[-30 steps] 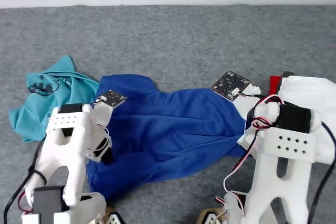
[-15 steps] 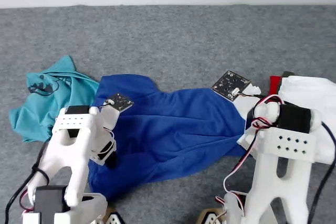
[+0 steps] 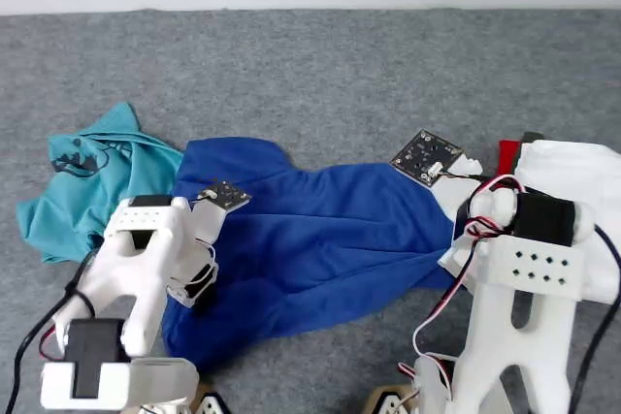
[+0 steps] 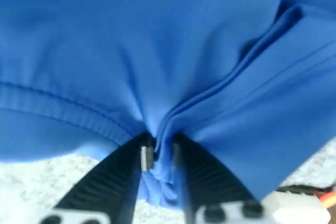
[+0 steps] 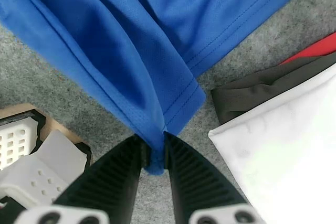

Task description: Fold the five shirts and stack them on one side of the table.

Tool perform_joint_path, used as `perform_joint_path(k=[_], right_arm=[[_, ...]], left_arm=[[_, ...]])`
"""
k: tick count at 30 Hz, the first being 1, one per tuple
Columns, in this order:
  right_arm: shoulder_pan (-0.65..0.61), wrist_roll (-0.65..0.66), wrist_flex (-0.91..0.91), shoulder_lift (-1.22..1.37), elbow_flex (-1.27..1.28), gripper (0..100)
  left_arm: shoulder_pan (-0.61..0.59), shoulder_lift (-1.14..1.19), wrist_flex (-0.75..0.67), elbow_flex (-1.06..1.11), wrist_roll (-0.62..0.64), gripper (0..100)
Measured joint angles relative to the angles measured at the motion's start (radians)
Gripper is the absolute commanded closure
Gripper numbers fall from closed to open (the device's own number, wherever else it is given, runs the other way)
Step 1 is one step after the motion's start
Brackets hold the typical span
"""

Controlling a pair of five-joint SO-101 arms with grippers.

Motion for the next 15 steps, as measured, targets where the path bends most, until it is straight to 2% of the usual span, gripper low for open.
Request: perform_joint_path(k=[8, 15], right_arm=[[0.0, 0.0, 0.0, 0.0, 0.0, 98.9], [0.0, 0.0, 0.0, 0.0, 0.0, 98.9]], left_arm=[[-0.003, -0.078, 0.043, -0.006, 0.003, 99], [-0.005, -0.373, 0.265, -0.127, 0.003, 99]])
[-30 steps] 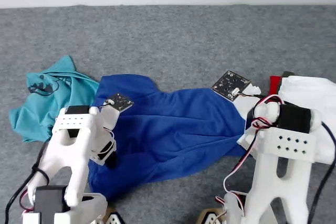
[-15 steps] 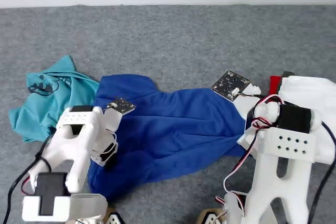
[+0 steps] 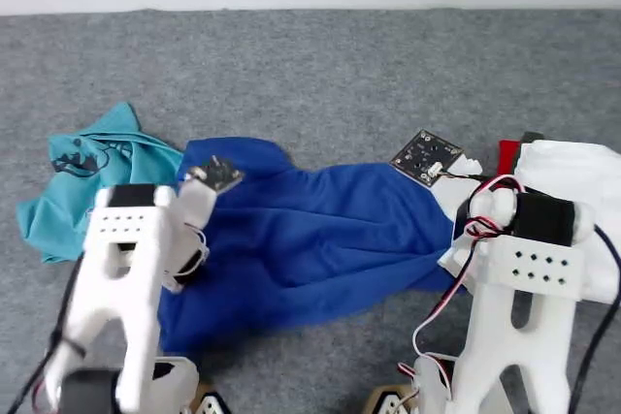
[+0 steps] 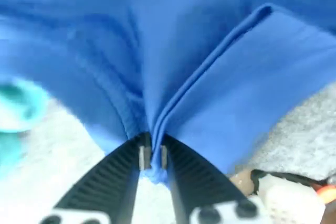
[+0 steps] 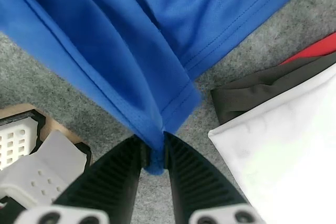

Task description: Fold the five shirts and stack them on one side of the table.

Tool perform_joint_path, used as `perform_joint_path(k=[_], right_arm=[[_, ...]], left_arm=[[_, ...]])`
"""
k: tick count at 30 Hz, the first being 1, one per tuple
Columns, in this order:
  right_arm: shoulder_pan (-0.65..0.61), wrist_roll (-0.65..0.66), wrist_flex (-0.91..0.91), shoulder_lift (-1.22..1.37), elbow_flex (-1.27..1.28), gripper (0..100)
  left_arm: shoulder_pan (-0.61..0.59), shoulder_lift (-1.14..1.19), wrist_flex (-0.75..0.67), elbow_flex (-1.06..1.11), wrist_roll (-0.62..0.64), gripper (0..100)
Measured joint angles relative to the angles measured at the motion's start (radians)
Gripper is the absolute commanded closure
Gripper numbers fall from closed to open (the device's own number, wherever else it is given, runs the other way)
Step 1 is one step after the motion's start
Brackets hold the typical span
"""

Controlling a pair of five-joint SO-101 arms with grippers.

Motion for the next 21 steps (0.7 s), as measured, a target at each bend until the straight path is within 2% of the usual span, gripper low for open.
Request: perform_joint_path(k=[6, 11, 21], right_arm=[[0.0, 0.002, 0.0, -0.002, -0.106, 98.9], [0.002, 0.002, 0.003, -0.002, -0.192, 98.9], [0.002, 0.002, 0.005, -0.002, -0.215, 98.9]], left_arm=[[0.0, -0.193, 0.161, -0.186, -0.005, 99], [-0.051, -0.249, 0.17, -0.292, -0.005, 99], [-0.103, -0.241, 0.175, -0.307, -0.015, 99]])
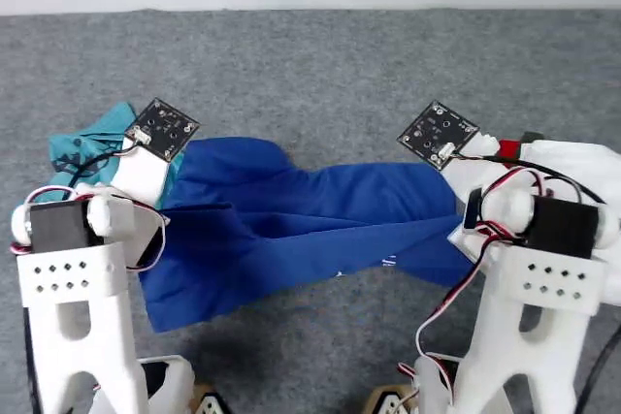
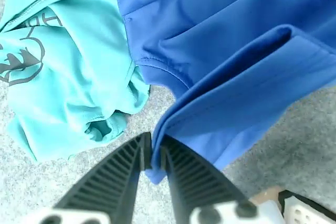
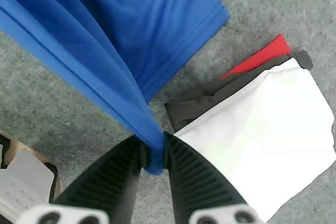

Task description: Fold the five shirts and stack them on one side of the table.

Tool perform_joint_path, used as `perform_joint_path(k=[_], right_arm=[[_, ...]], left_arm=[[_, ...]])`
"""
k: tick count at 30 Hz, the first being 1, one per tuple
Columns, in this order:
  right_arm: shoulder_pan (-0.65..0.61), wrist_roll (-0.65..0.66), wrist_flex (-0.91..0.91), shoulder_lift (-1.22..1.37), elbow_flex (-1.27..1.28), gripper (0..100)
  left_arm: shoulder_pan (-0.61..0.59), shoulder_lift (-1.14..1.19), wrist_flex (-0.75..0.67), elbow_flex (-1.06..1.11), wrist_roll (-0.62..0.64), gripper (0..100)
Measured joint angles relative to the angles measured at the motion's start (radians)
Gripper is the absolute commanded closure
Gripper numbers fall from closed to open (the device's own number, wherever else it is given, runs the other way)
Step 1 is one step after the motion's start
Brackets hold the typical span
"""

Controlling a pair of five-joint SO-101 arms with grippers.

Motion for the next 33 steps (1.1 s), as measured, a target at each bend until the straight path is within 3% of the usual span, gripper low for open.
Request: perform_joint_path(k=[10, 17, 24, 33], right_arm=[[0.0, -0.02, 0.0, 0.0, -0.315, 98.9], [0.0, -0.023, -0.011, -0.012, -0.586, 98.9], [0.0, -0.023, -0.138, -0.04, -0.787, 98.9], [0.084, -0.023, -0.169, -0.041, -0.982, 98.9]], left_arm=[[0.0, -0.006, -0.023, -0.422, 0.037, 99], [0.0, -0.011, -0.232, -0.735, 0.054, 99], [0.0, -0.02, -0.468, -0.93, 0.054, 99], [0.0, -0.034, -0.509, -1.126, -0.046, 99]])
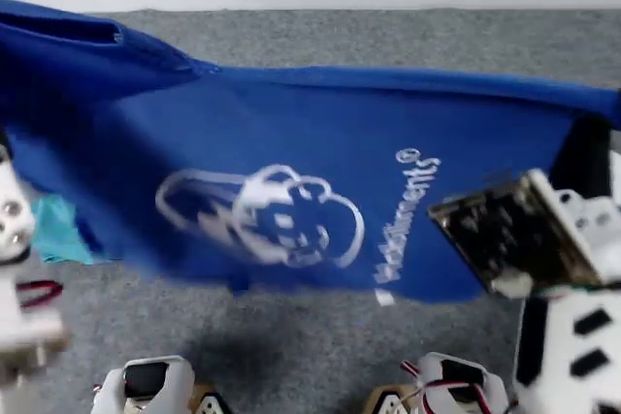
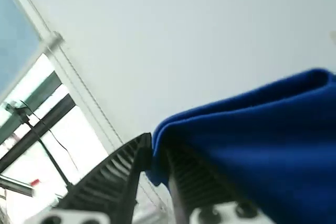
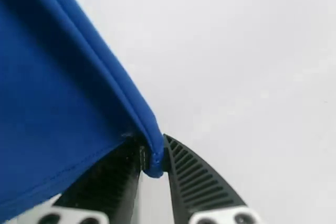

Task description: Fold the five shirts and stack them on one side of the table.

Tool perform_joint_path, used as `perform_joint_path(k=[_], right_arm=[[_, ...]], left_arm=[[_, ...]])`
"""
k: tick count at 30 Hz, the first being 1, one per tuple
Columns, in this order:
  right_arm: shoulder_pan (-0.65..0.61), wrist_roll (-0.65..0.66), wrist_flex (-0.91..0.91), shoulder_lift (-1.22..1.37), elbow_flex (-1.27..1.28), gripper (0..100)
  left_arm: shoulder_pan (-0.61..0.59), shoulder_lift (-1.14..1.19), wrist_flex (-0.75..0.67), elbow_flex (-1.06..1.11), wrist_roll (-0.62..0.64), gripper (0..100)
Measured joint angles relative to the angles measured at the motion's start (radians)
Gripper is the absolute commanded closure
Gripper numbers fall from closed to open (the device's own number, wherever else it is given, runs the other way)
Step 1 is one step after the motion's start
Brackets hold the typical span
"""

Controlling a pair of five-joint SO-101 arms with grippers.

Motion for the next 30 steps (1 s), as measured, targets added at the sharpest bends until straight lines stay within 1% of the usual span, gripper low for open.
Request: perform_joint_path(k=[4, 8, 10, 12, 16, 20, 24, 27, 30], right_arm=[[0.058, 0.037, 0.046, -0.002, -0.048, 98.8], [0.061, 0.052, 0.143, 0.002, -0.008, 98.8], [0.049, 0.054, 0.149, 0.006, 0.064, 98.8], [0.029, 0.055, 0.141, 0.048, 0.147, 98.8], [-0.018, 0.055, 0.049, 0.161, 0.39, 98.8], [-0.054, 0.055, -0.141, 0.224, 0.617, 98.8], [-0.064, 0.052, -0.414, 0.298, 0.818, 98.8], [-0.064, 0.052, -0.646, 0.374, 0.924, 98.8], [-0.066, 0.058, -0.859, 0.479, 0.954, 98.8]], left_arm=[[0.0, -0.003, 0.091, -0.094, -0.048, 99], [0.0, -0.002, 0.215, -0.083, -0.075, 99], [0.0, 0.006, 0.245, -0.025, -0.083, 99], [0.0, 0.031, 0.245, 0.058, -0.083, 99], [0.002, 0.109, 0.216, 0.292, -0.097, 99], [0.002, 0.206, 0.068, 0.546, -0.1, 99], [0.003, 0.328, -0.204, 0.772, -0.1, 99], [0.005, 0.44, -0.423, 0.841, -0.1, 99], [0.006, 0.546, -0.568, 0.842, -0.1, 99]])
